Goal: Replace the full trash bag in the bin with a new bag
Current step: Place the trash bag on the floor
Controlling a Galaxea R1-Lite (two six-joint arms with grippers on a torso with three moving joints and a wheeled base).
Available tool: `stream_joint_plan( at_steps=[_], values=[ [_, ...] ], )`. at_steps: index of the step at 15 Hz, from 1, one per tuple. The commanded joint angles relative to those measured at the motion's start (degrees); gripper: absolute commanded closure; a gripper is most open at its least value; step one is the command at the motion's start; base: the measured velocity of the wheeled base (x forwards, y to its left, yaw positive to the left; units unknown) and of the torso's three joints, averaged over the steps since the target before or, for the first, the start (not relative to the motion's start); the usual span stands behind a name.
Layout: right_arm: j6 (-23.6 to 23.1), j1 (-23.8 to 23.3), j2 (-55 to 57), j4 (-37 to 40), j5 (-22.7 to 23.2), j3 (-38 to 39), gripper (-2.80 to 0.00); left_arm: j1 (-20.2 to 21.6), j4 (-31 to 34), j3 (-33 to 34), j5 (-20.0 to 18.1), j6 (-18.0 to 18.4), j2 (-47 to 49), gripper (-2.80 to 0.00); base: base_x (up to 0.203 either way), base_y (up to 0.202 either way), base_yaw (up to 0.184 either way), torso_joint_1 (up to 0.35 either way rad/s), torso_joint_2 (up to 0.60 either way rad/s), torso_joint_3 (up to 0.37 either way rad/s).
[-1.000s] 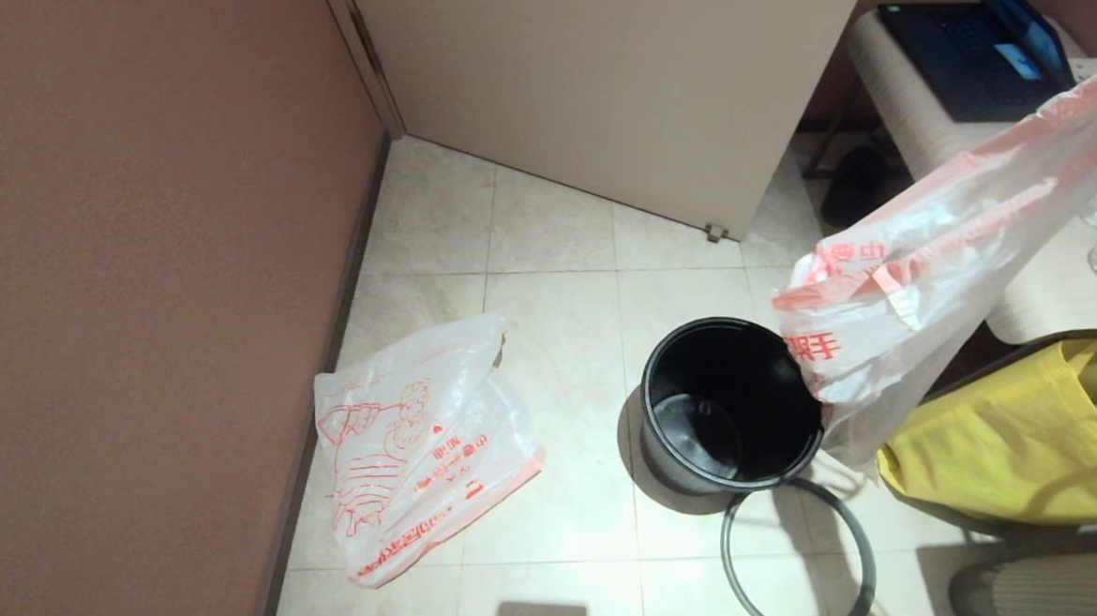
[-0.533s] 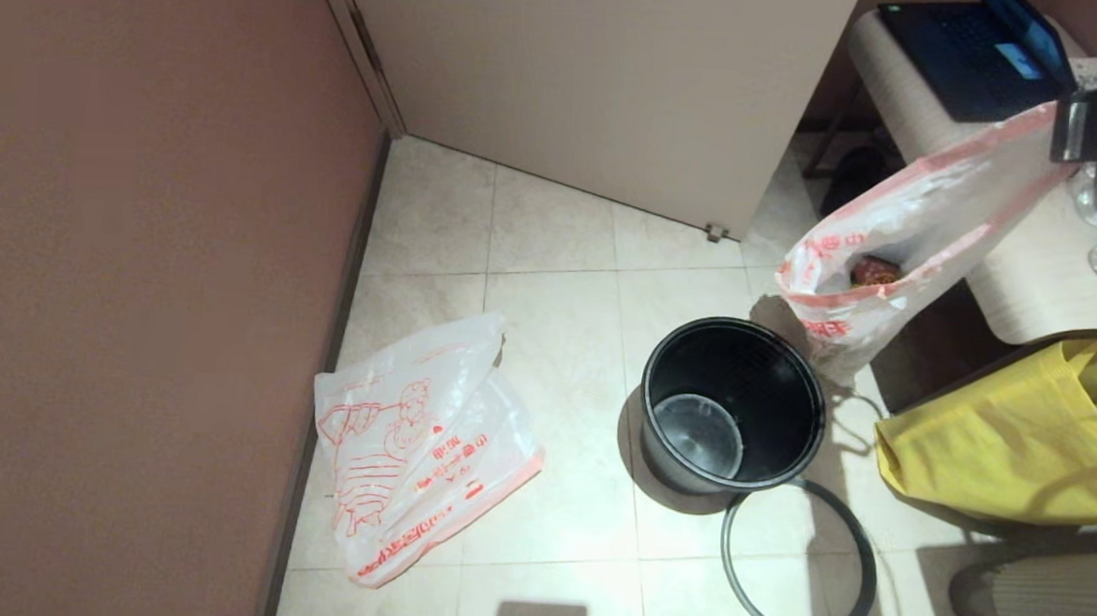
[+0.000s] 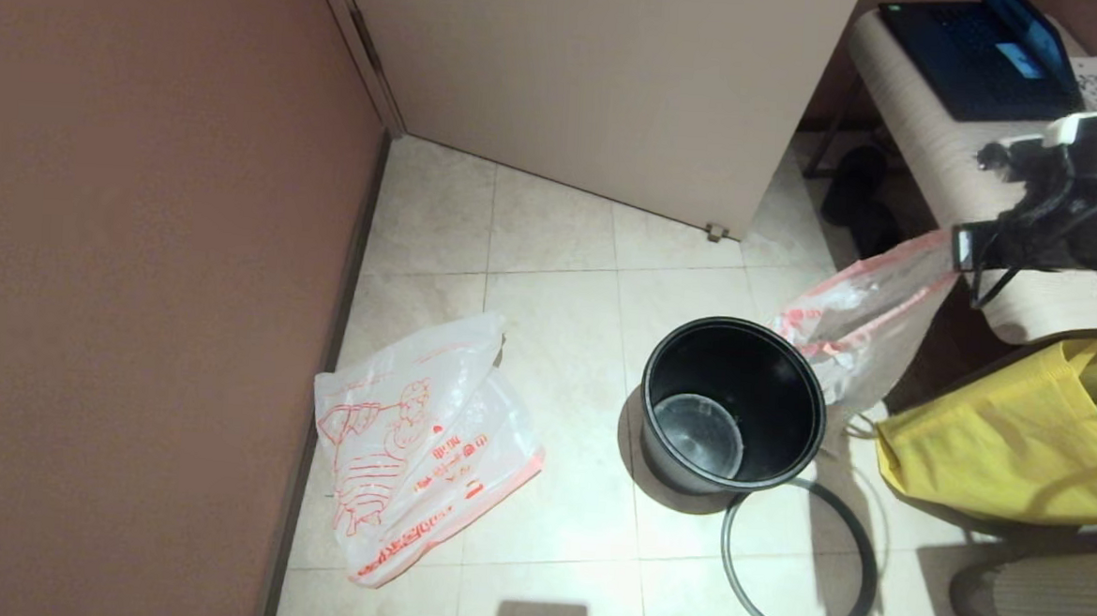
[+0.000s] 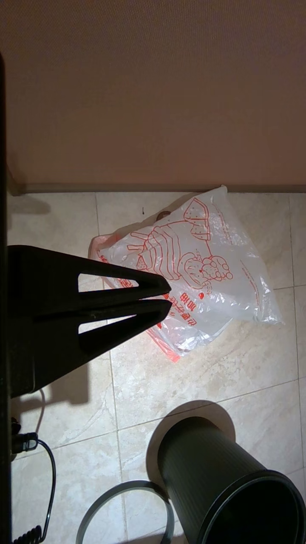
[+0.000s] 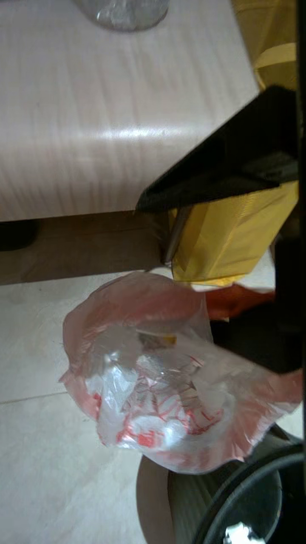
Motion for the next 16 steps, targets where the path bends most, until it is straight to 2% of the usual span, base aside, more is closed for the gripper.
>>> stream_joint_plan(
  at_steps=[1, 4, 7, 8, 9, 10, 11, 12, 14, 15, 16],
  values=[
    [-1.1, 0.2, 3.5, -0.5, -0.2, -0.1, -2.80, 0.0, 0.0, 0.0, 0.0, 0.0, 0.1, 0.00, 0.000, 0.000, 0.000, 0.000, 0.00, 0.000],
    [-2.9, -0.3, -0.9, 5.9, -1.4, -0.1, -2.80, 0.0, 0.0, 0.0, 0.0, 0.0, 0.1, 0.00, 0.000, 0.000, 0.000, 0.000, 0.00, 0.000],
    [-3.8, -0.6, -9.6, 27.4, -3.5, -0.1, -2.80, 0.0, 0.0, 0.0, 0.0, 0.0, 0.1, 0.00, 0.000, 0.000, 0.000, 0.000, 0.00, 0.000],
    [-3.5, -0.7, -12.1, 32.0, -3.3, -0.1, -2.80, 0.0, 0.0, 0.0, 0.0, 0.0, 0.1, 0.00, 0.000, 0.000, 0.000, 0.000, 0.00, 0.000],
    [-1.3, -1.1, -14.4, 34.1, 0.6, 0.0, -2.80, 0.0, 0.0, 0.0, 0.0, 0.0, 0.0, 0.00, 0.000, 0.000, 0.000, 0.000, 0.00, 0.000],
    [1.6, -2.3, -15.9, 36.9, 8.4, 0.0, -2.80, 0.0, 0.0, 0.0, 0.0, 0.0, 0.1, 0.00, 0.000, 0.000, 0.000, 0.000, 0.00, 0.000],
    [3.8, -3.5, -17.1, 41.9, 13.7, 0.0, -2.80, 0.0, 0.0, 0.0, 0.0, 0.0, 0.1, 0.00, 0.000, 0.000, 0.000, 0.000, 0.00, 0.000],
    [6.0, -4.4, -17.6, 46.3, 17.0, -0.1, -2.80, 0.0, 0.0, 0.0, 0.0, 0.0, 0.1, 0.00, 0.000, 0.000, 0.000, 0.000, 0.00, 0.000],
    [13.3, -4.7, -16.1, 47.3, 20.1, -0.1, -2.80, 0.0, 0.0, 0.0, 0.0, 0.0, 0.1, 0.00, 0.000, 0.000, 0.000, 0.000, 0.00, 0.000],
    [13.5, -4.7, -14.6, 46.9, 19.9, -0.1, -2.80, 0.0, 0.0, 0.0, 0.0, 0.0, 0.1, 0.00, 0.000, 0.000, 0.000, 0.000, 0.00, 0.000],
    [12.6, -4.4, -12.8, 46.2, 17.0, -0.1, -2.80, 0.0, 0.0, 0.0, 0.0, 0.0, 0.1, 0.00, 0.000, 0.000, 0.000, 0.000, 0.00, 0.000]
  ],
)
